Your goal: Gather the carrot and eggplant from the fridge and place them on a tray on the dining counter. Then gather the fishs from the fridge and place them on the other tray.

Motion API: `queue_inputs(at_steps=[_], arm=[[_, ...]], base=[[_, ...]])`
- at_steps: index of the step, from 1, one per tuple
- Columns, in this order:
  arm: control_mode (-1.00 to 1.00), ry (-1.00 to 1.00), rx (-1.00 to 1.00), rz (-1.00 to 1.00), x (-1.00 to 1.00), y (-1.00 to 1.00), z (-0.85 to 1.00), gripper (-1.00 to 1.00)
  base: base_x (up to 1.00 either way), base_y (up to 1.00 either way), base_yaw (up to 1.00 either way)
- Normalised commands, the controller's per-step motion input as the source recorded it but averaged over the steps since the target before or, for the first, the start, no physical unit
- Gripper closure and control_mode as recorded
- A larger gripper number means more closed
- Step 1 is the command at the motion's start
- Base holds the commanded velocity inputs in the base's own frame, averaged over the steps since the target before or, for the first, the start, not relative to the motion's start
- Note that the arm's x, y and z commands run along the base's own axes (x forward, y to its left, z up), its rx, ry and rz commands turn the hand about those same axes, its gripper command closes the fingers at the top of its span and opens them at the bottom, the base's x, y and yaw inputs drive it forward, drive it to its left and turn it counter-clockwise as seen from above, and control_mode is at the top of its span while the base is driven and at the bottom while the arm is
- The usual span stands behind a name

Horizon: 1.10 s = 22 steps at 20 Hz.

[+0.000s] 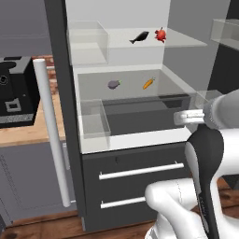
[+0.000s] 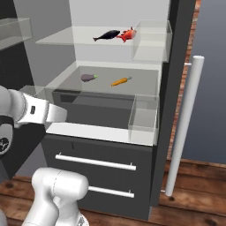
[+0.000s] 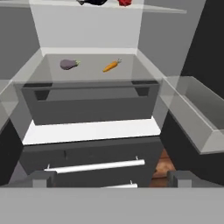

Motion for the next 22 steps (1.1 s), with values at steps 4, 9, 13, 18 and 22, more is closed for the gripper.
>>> queue_inputs(at_steps=[4, 9, 13, 18, 22], arm=[[-1.0, 0.07, 0.01, 0.0, 0.36, -0.11, 0.0, -1.0], [1.0, 0.0, 0.0, 0.0, 0.0, 0.0, 0.0, -1.0], [1.0, 0.0, 0.0, 0.0, 0.0, 0.0, 0.0, -1.0], [1.0, 0.0, 0.0, 0.0, 0.0, 0.0, 0.0, -1.0], [1.0, 0.0, 0.0, 0.0, 0.0, 0.0, 0.0, -1.0]], base=[[0.0, 0.0, 0.0], [0.64, 0.0, 0.0], [0.55, 0.0, 0.0], [0.42, 0.0, 0.0], [0.52, 0.0, -0.01]])
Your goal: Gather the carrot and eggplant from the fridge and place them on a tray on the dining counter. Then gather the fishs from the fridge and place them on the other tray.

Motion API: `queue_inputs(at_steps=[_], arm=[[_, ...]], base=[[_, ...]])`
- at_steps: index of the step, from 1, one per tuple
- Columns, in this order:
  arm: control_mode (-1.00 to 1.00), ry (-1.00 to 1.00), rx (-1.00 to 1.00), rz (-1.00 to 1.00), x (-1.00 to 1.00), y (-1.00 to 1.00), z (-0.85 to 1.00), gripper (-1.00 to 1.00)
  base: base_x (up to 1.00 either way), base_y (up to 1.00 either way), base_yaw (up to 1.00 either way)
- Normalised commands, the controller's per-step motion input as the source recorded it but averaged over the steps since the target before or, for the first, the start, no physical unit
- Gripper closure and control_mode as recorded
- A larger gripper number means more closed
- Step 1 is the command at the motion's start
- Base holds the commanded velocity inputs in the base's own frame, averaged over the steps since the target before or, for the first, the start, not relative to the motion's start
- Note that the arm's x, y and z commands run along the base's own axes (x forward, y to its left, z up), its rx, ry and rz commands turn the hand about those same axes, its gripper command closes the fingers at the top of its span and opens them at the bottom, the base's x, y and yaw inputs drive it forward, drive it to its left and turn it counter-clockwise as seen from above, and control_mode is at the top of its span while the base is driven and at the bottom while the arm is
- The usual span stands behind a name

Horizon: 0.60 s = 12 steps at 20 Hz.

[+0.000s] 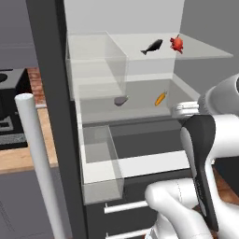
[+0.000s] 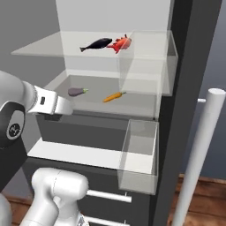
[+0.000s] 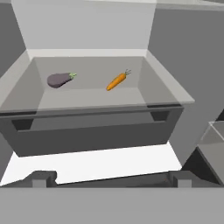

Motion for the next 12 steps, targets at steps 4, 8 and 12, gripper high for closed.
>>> queue_inputs(at_steps=[4, 8, 12], arm=[[1.0, 0.0, 0.0, 0.0, 0.0, 0.0, 0.0, -1.0], [1.0, 0.0, 0.0, 0.0, 0.0, 0.0, 0.0, -1.0], [-1.0, 0.01, 0.0, -0.01, 0.17, 0.0, 0.0, -1.0]], base=[[0.58, 0.0, -0.02], [0.5, 0.0, -0.02], [0.33, 0.0, -0.02]])
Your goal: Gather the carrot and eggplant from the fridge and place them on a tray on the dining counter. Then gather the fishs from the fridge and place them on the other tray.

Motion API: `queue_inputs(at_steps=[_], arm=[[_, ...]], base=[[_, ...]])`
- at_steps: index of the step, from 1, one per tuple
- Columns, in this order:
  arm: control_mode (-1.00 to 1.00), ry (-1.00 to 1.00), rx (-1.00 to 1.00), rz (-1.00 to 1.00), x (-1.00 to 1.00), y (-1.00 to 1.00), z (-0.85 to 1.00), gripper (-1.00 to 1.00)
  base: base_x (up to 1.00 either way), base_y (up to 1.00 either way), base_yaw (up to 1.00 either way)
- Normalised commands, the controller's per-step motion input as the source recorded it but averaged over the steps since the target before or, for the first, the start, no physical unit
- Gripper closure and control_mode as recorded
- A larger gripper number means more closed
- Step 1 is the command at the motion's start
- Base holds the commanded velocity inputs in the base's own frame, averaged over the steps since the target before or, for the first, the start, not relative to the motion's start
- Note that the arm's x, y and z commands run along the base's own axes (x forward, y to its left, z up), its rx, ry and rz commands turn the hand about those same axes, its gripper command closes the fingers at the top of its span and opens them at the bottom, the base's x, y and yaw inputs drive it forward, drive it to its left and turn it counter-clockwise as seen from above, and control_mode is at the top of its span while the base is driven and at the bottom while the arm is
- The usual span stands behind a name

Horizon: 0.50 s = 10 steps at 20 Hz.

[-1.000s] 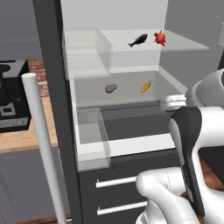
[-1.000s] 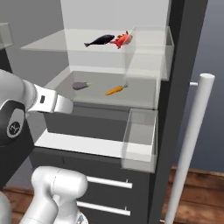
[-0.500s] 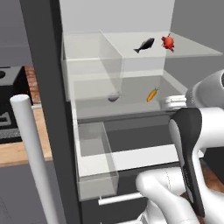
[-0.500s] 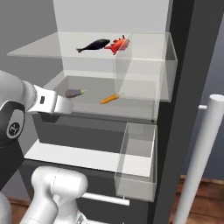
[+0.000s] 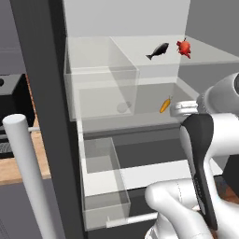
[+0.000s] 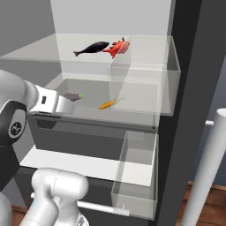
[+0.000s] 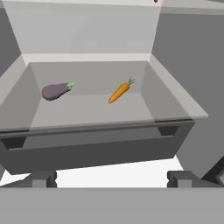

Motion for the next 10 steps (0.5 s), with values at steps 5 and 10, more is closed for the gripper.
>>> queue_inputs(at_steps=[5, 10], arm=[[-1.0, 0.06, 0.05, -0.03, 0.8, -0.1, 0.0, -1.0], [-1.0, 0.09, 0.02, -0.05, 0.74, -0.08, -0.09, -1.0]], base=[[0.0, 0.0, 0.0], [0.0, 0.0, 0.0]])
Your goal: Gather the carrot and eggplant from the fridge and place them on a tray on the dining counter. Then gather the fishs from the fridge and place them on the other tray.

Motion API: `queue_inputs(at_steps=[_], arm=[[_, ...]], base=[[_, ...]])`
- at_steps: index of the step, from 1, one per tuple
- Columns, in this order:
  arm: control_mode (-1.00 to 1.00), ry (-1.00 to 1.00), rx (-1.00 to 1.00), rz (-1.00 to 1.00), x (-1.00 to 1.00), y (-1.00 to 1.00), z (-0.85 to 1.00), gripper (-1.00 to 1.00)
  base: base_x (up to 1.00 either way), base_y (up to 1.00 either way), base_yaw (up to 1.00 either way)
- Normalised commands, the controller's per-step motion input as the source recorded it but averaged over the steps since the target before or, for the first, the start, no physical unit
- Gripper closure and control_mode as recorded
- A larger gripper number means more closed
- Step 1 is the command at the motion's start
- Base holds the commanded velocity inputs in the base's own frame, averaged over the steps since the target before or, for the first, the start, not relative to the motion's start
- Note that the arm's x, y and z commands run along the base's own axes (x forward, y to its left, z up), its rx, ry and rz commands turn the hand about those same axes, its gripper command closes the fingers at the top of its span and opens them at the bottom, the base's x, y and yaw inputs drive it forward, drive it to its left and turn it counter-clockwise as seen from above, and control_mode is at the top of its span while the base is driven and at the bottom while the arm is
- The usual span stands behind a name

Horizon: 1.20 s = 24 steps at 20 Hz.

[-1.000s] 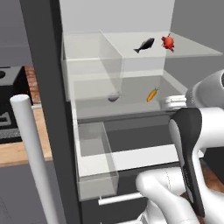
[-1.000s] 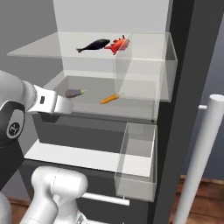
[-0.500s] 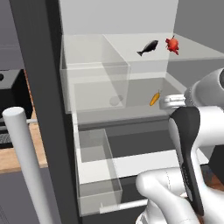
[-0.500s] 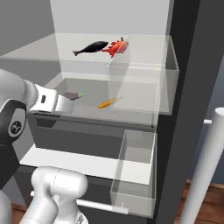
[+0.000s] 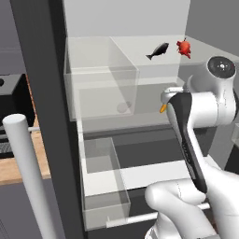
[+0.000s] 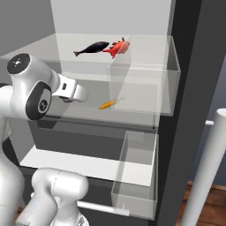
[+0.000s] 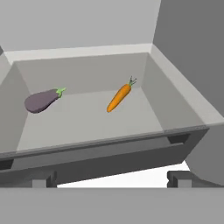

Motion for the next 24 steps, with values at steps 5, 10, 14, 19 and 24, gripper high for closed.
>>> queue_inputs(at_steps=[5, 10, 14, 19, 24], arm=[[-1.0, 0.04, 0.0, -0.11, 0.42, -0.04, -0.33, -1.0], [-1.0, 0.03, 0.0, -0.1, 0.47, -0.31, -0.41, -1.0], [-1.0, 0.06, 0.0, -0.06, 0.54, -0.27, -0.32, -1.0], [-1.0, 0.06, 0.02, 0.0, 0.61, -0.22, -0.22, -1.0], [-1.0, 0.03, 0.02, 0.0, 0.56, -0.13, -0.17, -1.0]], base=[[0.0, 0.0, 0.0], [0.0, 0.0, 0.0], [0.0, 0.0, 0.0], [0.0, 0.0, 0.0], [0.0, 0.0, 0.0]])
